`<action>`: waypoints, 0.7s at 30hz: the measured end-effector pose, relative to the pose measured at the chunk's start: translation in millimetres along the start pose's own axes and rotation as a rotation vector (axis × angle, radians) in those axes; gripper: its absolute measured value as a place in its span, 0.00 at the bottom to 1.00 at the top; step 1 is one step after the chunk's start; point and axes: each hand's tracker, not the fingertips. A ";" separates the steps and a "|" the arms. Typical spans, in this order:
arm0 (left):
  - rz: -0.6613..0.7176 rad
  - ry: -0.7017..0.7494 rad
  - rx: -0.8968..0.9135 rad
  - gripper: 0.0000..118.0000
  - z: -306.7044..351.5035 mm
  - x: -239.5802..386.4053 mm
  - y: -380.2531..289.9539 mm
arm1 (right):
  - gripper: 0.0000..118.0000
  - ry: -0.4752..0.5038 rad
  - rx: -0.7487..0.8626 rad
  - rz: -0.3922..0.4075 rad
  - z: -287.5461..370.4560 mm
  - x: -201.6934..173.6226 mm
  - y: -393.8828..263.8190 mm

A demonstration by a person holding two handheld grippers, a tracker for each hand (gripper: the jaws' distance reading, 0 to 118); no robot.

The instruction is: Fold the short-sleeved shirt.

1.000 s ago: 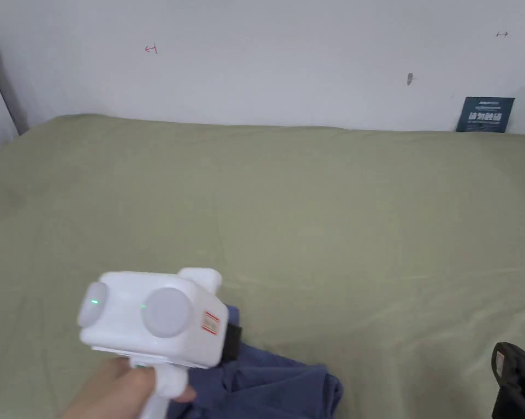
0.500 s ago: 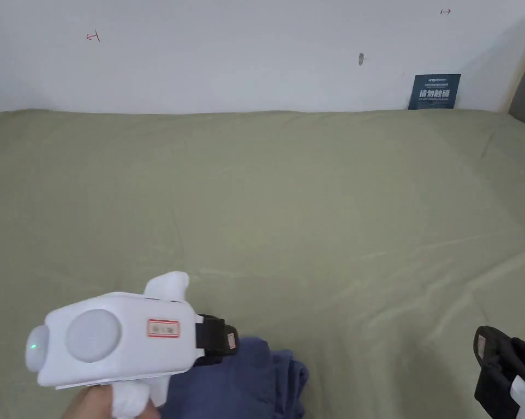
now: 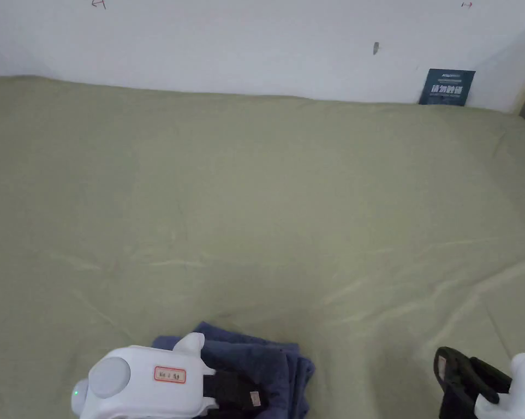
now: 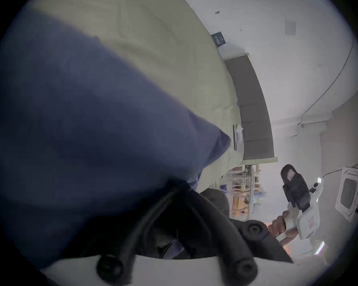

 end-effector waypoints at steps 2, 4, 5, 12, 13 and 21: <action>-0.096 0.013 0.007 0.00 20.2 13.3 0.4 | 0.00 0.073 -0.037 0.007 -9.6 -14.6 -0.5; -0.131 0.036 0.048 0.00 53.0 22.6 2.5 | 0.00 0.236 -0.093 0.018 -24.2 -37.4 0.8; -0.141 0.039 0.080 0.00 68.1 24.8 2.9 | 0.00 0.318 -0.123 0.013 -31.3 -47.4 0.6; -0.133 0.207 0.174 0.00 147.9 -9.4 13.6 | 0.00 0.749 -0.492 -0.325 -152.9 -93.2 -37.8; -0.115 0.230 0.169 0.00 151.0 -17.2 16.2 | 0.00 0.760 -0.545 -0.359 -169.3 -88.9 -50.1; -0.124 0.005 0.057 0.78 127.1 -61.0 39.2 | 0.00 0.974 -0.668 -0.762 -225.3 -22.8 -112.1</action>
